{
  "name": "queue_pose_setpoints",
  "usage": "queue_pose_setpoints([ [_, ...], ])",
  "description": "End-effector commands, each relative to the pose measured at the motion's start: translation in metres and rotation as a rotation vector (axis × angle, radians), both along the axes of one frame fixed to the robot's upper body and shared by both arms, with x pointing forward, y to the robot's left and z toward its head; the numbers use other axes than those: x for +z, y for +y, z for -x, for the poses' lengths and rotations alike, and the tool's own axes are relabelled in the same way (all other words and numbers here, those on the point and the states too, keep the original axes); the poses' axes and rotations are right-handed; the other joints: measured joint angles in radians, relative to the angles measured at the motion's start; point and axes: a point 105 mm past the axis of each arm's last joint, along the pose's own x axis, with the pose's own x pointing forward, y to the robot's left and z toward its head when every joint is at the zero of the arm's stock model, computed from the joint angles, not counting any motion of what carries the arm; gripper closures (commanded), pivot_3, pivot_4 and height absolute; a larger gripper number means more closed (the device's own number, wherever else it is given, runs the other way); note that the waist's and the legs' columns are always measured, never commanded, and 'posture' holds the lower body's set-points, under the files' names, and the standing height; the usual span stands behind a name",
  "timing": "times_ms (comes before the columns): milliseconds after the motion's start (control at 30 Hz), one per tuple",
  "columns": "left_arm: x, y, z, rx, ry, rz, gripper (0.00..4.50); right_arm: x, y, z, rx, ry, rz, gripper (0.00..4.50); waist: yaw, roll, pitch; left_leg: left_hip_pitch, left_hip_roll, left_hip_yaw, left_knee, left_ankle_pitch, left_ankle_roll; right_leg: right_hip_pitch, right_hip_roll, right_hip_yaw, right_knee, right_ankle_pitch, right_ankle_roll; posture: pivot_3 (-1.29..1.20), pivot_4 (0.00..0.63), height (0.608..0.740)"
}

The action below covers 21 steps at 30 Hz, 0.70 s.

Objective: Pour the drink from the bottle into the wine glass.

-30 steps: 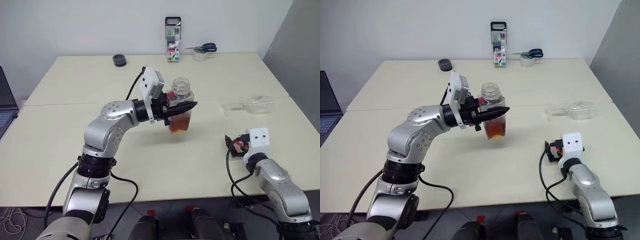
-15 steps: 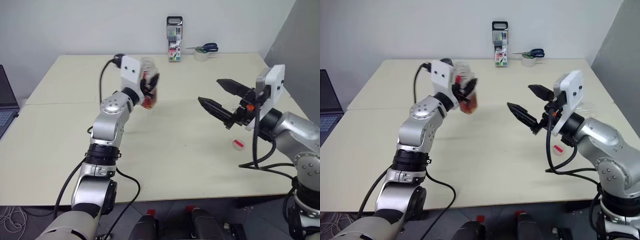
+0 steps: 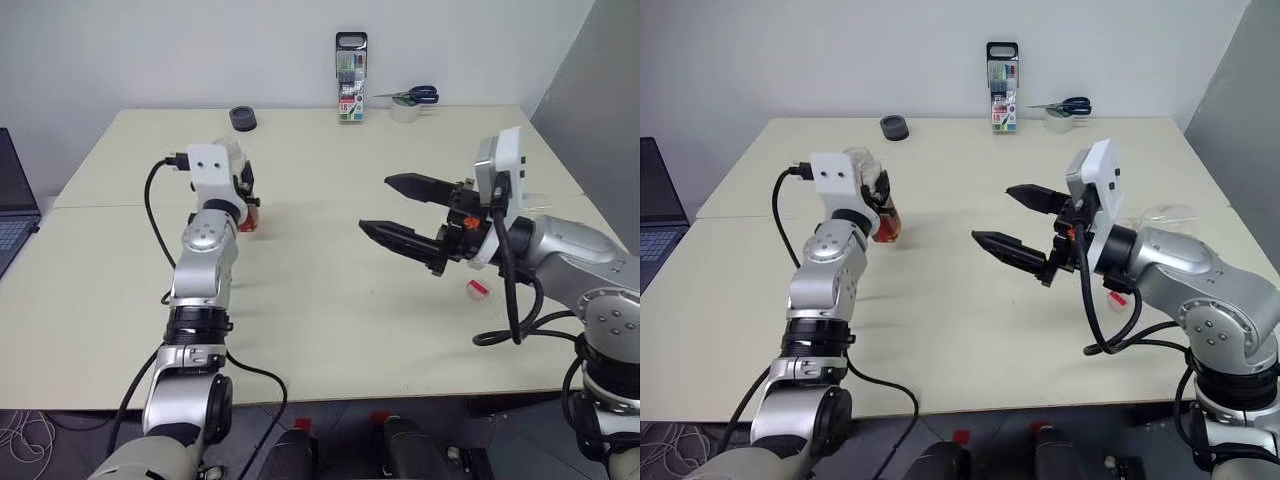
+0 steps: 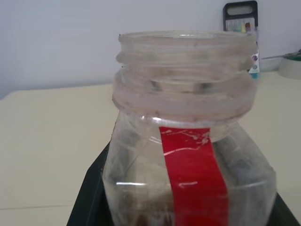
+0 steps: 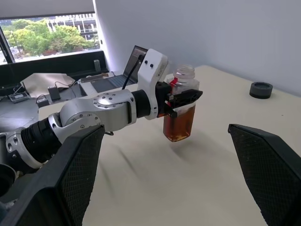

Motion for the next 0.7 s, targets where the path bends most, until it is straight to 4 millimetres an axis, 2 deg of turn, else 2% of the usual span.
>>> queue_pose_setpoints([
  [33,0.015,0.008,0.005,-0.001,-0.088,0.059,2.73,0.013,0.003,0.005,0.027,-0.056,-0.025,0.02,0.0,0.0,0.0,0.0,0.0,0.0,0.0,0.0,0.0,0.0,0.0,0.0,0.0,0.0,0.0,0.0,0.15,0.74],
  [167,0.006,0.012,0.006,-0.023,-0.08,0.106,2.73,0.012,0.004,0.003,0.02,-0.055,-0.03,0.02,0.001,0.0,0.0,0.0,0.0,0.0,0.0,0.0,0.0,0.0,0.0,0.0,0.0,0.0,0.0,0.0,0.15,0.74],
  [567,-0.009,0.013,0.005,-0.038,-0.05,0.054,2.73,0.013,-0.001,-0.008,-0.041,-0.05,-0.062,0.02,0.001,0.0,0.0,0.0,0.0,0.0,0.0,0.0,0.0,0.0,0.0,-0.001,0.0,0.0,0.0,0.0,0.15,0.74],
  [700,-0.014,0.012,0.006,-0.044,-0.04,0.053,1.53,0.013,-0.002,-0.01,-0.051,-0.047,-0.068,0.0,0.001,0.0,0.0,0.0,0.0,0.0,0.0,0.0,0.0,0.0,0.0,0.0,0.0,0.0,0.0,0.0,0.15,0.74],
])
